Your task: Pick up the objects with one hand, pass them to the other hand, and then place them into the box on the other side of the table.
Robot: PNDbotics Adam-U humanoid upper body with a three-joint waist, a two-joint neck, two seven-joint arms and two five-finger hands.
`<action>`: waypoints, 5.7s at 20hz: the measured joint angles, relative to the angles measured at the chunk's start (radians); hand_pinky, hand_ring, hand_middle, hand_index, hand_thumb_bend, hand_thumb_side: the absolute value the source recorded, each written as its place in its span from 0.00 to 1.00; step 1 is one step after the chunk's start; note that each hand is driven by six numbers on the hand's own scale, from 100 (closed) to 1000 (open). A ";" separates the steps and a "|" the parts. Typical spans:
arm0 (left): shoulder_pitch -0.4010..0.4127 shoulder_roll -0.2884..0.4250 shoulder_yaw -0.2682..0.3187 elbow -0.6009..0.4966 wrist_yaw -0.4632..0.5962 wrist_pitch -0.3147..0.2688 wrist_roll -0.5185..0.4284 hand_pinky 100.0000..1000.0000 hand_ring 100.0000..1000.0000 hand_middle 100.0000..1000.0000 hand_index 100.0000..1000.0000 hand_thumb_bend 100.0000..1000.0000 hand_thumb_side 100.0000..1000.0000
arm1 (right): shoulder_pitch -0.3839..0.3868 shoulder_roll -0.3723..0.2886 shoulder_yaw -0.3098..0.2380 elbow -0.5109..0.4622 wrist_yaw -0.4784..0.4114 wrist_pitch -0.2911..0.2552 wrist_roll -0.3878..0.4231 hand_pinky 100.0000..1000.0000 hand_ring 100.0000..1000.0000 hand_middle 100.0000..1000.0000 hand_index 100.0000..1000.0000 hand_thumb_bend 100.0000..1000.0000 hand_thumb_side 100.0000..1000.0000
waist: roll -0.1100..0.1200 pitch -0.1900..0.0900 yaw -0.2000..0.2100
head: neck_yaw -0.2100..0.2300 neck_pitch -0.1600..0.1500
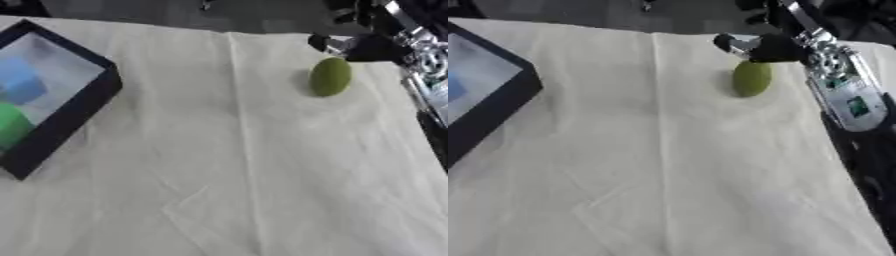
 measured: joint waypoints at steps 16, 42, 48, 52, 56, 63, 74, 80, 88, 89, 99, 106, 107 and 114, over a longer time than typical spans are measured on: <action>0.042 0.008 0.011 -0.077 0.033 -0.003 0.041 0.74 0.63 0.61 0.69 0.41 0.33 | -0.112 -0.121 0.002 0.340 0.257 -0.116 0.097 0.80 0.85 0.77 0.82 0.39 0.21 | 0.000 0.015 0.037 | -0.038 -0.019; 0.053 0.009 0.017 -0.083 0.019 0.016 0.046 0.74 0.63 0.60 0.69 0.39 0.35 | -0.146 -0.167 -0.002 0.522 0.528 -0.200 0.235 0.84 0.87 0.81 0.86 0.38 0.44 | -0.006 0.065 0.088 | -0.057 -0.035; 0.055 0.009 0.017 -0.083 0.019 0.017 0.047 0.74 0.63 0.60 0.68 0.39 0.36 | -0.146 -0.167 -0.011 0.539 0.604 -0.199 0.215 0.85 0.87 0.81 0.86 0.38 0.49 | -0.006 0.067 0.089 | -0.058 -0.035; 0.056 0.009 0.017 -0.083 0.019 0.017 0.047 0.74 0.63 0.60 0.68 0.39 0.36 | -0.146 -0.170 -0.012 0.547 0.637 -0.197 0.217 0.84 0.84 0.77 0.82 0.38 0.49 | -0.006 0.067 0.089 | -0.060 -0.035; 0.058 0.009 0.017 -0.083 0.019 0.017 0.047 0.74 0.63 0.60 0.67 0.39 0.36 | -0.146 -0.172 -0.012 0.556 0.632 -0.195 0.231 0.83 0.81 0.70 0.75 0.38 0.49 | -0.006 0.067 0.088 | -0.061 -0.035; 0.064 0.009 0.017 -0.083 0.019 0.017 0.047 0.74 0.63 0.59 0.66 0.38 0.36 | -0.140 -0.174 -0.012 0.558 0.580 -0.211 0.279 0.82 0.75 0.54 0.63 0.38 0.38 | -0.006 0.067 0.085 | -0.059 -0.035; 0.074 0.009 0.017 -0.083 0.019 0.016 0.047 0.74 0.62 0.58 0.64 0.37 0.36 | -0.107 -0.182 -0.004 0.524 0.434 -0.256 0.280 0.75 0.62 0.39 0.51 0.34 0.00 | -0.007 0.063 0.084 | -0.054 -0.034; 0.074 0.009 0.018 -0.083 0.022 0.016 0.047 0.74 0.62 0.58 0.64 0.36 0.36 | -0.080 -0.195 0.013 0.482 0.354 -0.231 0.234 0.72 0.54 0.33 0.47 0.34 0.02 | -0.007 0.055 0.079 | -0.049 -0.032; 0.081 0.009 0.018 -0.082 0.024 0.016 0.047 0.73 0.62 0.58 0.64 0.35 0.36 | -0.053 -0.202 0.026 0.421 0.302 -0.225 0.194 0.70 0.52 0.28 0.43 0.35 0.03 | -0.006 0.051 0.066 | -0.047 -0.024; 0.081 0.009 0.018 -0.082 0.024 0.016 0.047 0.73 0.62 0.58 0.64 0.35 0.36 | -0.051 -0.202 0.026 0.415 0.290 -0.222 0.192 0.69 0.51 0.27 0.43 0.35 0.02 | -0.006 0.050 0.065 | -0.047 -0.024; 0.083 0.010 0.018 -0.082 0.024 0.016 0.047 0.73 0.61 0.58 0.64 0.35 0.36 | -0.029 -0.225 0.024 0.346 0.196 -0.202 0.164 0.67 0.49 0.25 0.41 0.34 0.00 | -0.005 0.041 0.055 | -0.044 -0.024; 0.084 0.018 0.018 -0.082 0.025 0.016 0.047 0.72 0.61 0.58 0.64 0.35 0.36 | -0.010 -0.235 0.019 0.296 0.141 -0.189 0.137 0.67 0.48 0.24 0.40 0.33 0.00 | -0.003 0.038 0.053 | -0.039 -0.024; 0.085 0.018 0.018 -0.082 0.026 0.016 0.047 0.72 0.61 0.58 0.64 0.35 0.36 | -0.007 -0.236 0.019 0.291 0.137 -0.187 0.134 0.67 0.48 0.24 0.40 0.33 0.00 | -0.002 0.036 0.053 | -0.039 -0.024; 0.088 0.018 0.018 -0.082 0.026 0.016 0.048 0.72 0.61 0.58 0.64 0.35 0.36 | 0.003 -0.243 0.019 0.259 0.095 -0.180 0.111 0.61 0.44 0.16 0.24 0.34 0.00 | 0.001 0.033 0.053 | -0.039 -0.024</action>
